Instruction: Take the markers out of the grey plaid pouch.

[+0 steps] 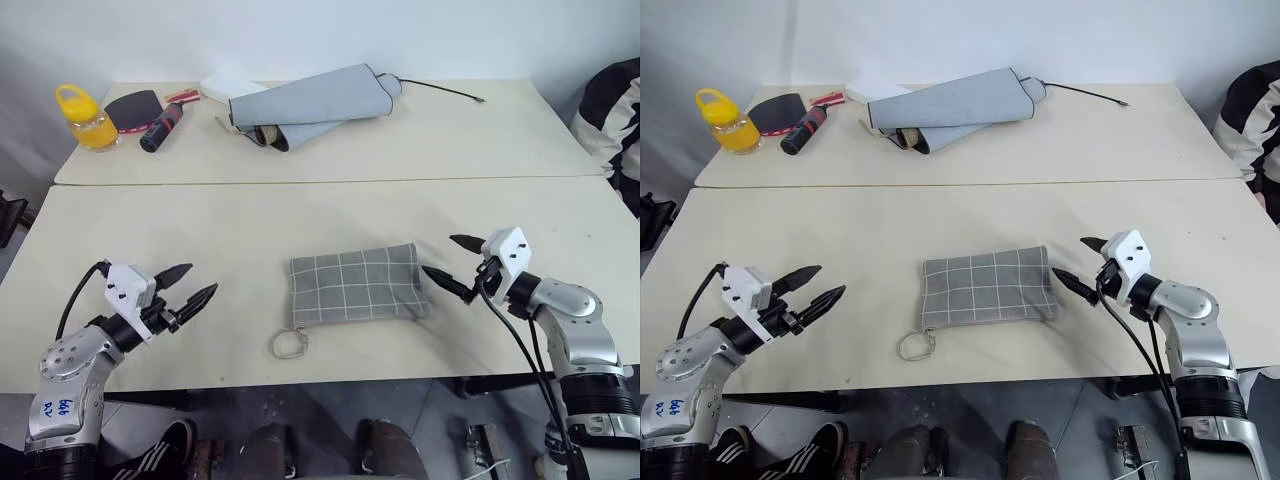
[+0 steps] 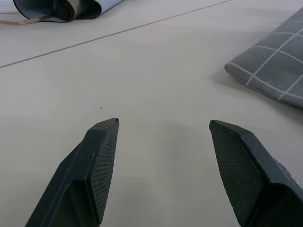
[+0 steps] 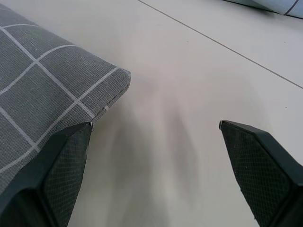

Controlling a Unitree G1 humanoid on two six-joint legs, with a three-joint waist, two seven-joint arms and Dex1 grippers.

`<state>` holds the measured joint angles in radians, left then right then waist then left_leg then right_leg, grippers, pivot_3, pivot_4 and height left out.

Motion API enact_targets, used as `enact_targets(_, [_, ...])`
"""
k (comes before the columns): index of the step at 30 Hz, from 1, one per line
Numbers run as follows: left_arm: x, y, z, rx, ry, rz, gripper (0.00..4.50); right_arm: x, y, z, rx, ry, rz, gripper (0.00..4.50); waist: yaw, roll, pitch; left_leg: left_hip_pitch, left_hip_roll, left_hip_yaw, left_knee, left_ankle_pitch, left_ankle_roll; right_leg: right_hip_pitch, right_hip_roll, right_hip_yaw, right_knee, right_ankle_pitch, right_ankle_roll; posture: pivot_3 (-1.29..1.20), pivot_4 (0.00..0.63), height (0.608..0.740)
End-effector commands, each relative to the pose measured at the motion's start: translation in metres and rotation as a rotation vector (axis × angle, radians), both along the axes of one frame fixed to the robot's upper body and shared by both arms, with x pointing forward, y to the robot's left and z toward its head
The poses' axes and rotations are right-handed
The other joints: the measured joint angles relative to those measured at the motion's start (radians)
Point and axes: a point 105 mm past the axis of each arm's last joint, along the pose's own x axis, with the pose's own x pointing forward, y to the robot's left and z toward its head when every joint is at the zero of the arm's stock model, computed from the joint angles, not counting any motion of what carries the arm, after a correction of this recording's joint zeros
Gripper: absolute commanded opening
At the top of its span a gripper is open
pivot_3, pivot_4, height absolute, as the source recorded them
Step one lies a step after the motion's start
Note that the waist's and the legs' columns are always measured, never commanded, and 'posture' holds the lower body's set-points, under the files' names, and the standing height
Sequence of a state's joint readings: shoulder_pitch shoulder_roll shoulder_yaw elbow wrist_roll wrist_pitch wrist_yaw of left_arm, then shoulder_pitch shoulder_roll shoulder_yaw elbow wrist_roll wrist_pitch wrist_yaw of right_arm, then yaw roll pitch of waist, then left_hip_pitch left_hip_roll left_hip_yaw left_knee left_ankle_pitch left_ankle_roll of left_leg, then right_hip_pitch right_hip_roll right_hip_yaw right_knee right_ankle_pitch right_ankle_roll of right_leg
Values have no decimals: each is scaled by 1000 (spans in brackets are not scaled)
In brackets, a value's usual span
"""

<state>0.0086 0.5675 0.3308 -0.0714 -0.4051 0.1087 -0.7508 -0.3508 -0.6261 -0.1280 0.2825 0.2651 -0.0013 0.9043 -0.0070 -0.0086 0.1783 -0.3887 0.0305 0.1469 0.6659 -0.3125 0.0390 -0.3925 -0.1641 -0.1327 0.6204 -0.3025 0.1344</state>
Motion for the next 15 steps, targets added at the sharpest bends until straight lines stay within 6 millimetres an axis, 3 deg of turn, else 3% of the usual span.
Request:
enact_targets(1, [-3, -6, 7, -3, -29, -30, 3247, 1, -2, 13, -7, -54, 1, 4468, 0, 0, 0, 0, 0, 0, 0, 0, 0, 0, 0, 0, 0, 0, 0, 0, 150, 740])
enact_targets(7, [2, -2, 6, 82, -38, 6, 3247, 1, 11, 22, 46, -58, 36, 4468, 0, 0, 0, 0, 0, 0, 0, 0, 0, 0, 0, 0, 0, 0, 0, 0, 150, 740])
enact_targets(8, [2, -3, 7, 82, -51, 0, 3247, 1, 17, 25, 74, -60, 52, 4302, 0, 0, 0, 0, 0, 0, 0, 0, 0, 0, 0, 0, 0, 0, 0, 0, 150, 740])
enact_targets(11, [3, -5, 10, 89, -84, -15, 3247, 2, 35, 35, 108, -83, 84, 3554, -3, 0, 0, 0, 0, 0, 0, 0, 0, 0, 0, 0, 0, 0, 0, 0, 150, 740])
enact_targets(15, [3, -15, 13, 90, -125, -60, 3247, 8, 63, 42, 156, -111, 114, 2121, -8, 0, 0, 0, 0, 0, 0, 0, 0, 0, 0, 0, 0, 0, 0, 0, 150, 740])
